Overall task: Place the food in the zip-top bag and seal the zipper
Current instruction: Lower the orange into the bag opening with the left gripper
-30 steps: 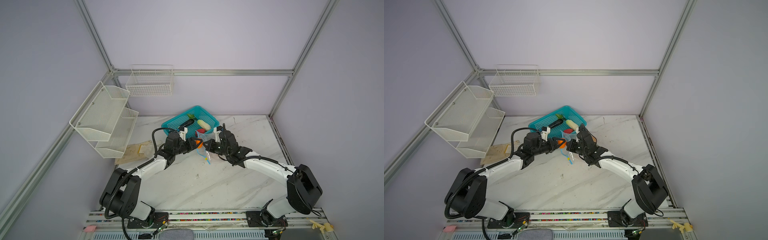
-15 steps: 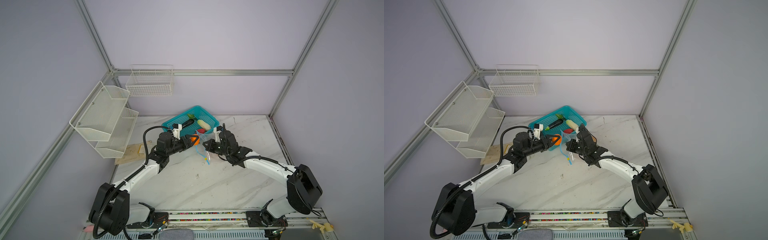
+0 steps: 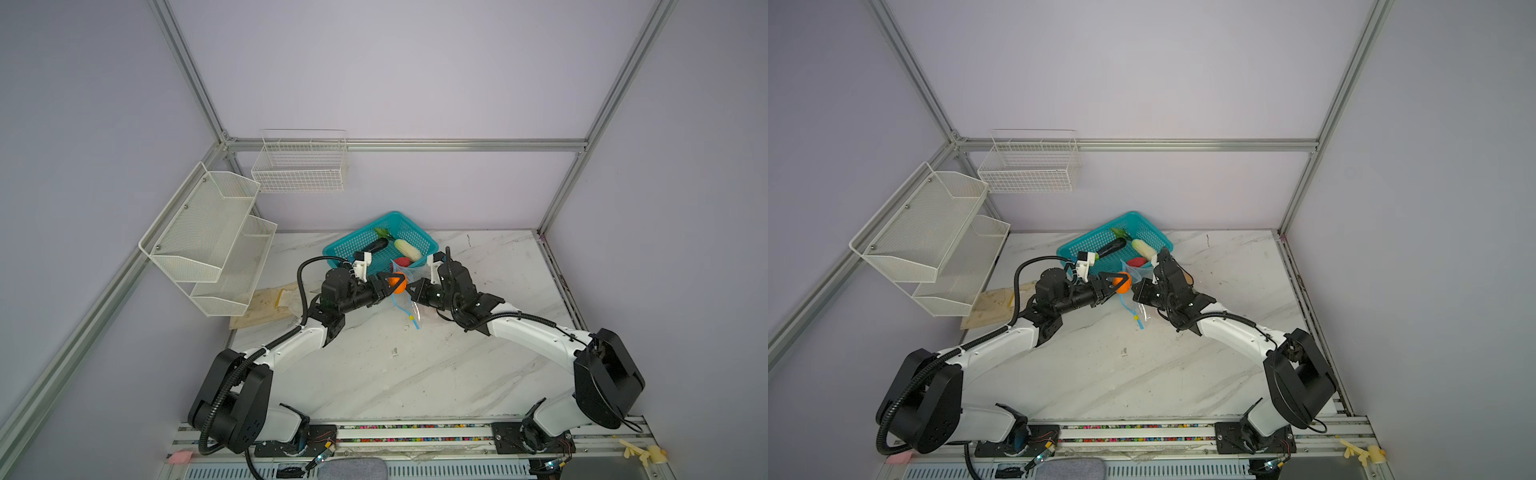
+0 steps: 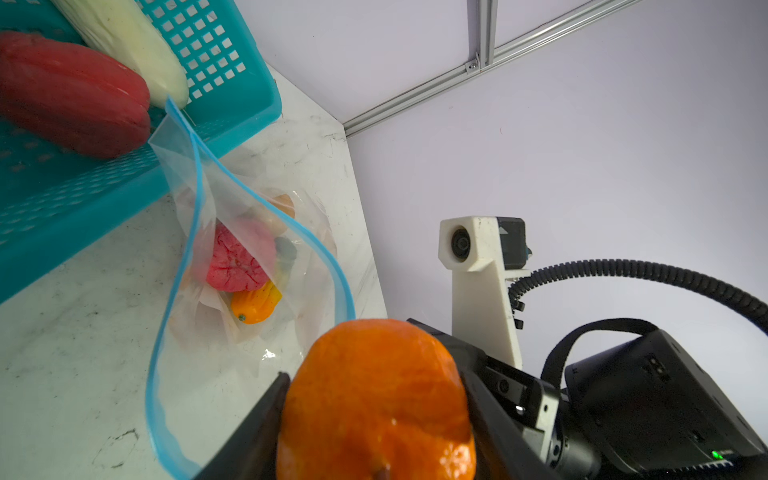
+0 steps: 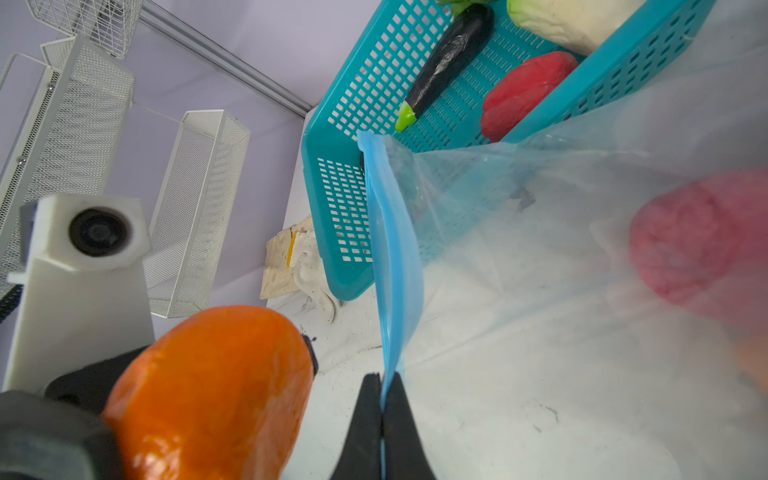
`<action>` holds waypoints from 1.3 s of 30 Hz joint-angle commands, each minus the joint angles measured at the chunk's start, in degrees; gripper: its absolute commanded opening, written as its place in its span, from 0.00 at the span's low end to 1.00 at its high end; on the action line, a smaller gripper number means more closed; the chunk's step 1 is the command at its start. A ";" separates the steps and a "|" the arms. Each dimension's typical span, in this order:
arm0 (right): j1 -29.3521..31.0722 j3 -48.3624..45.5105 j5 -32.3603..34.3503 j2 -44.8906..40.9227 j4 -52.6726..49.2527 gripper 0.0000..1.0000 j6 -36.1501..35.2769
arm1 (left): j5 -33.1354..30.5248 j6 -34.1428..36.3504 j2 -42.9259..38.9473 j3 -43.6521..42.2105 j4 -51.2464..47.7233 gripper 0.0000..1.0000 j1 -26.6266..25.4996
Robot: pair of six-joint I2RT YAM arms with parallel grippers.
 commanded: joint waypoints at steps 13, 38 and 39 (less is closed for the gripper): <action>0.05 0.67 -0.16 -2.14 2.44 0.00 1.08 | 0.62 -0.51 3.67 -4.74 6.23 0.48 -0.13; 0.05 1.77 0.28 -2.56 2.00 0.00 1.39 | -2.01 2.71 4.87 -5.82 2.12 0.48 -0.14; 0.05 1.85 0.28 -2.59 2.00 0.00 1.39 | -1.97 2.71 4.97 -5.82 2.10 0.48 -0.14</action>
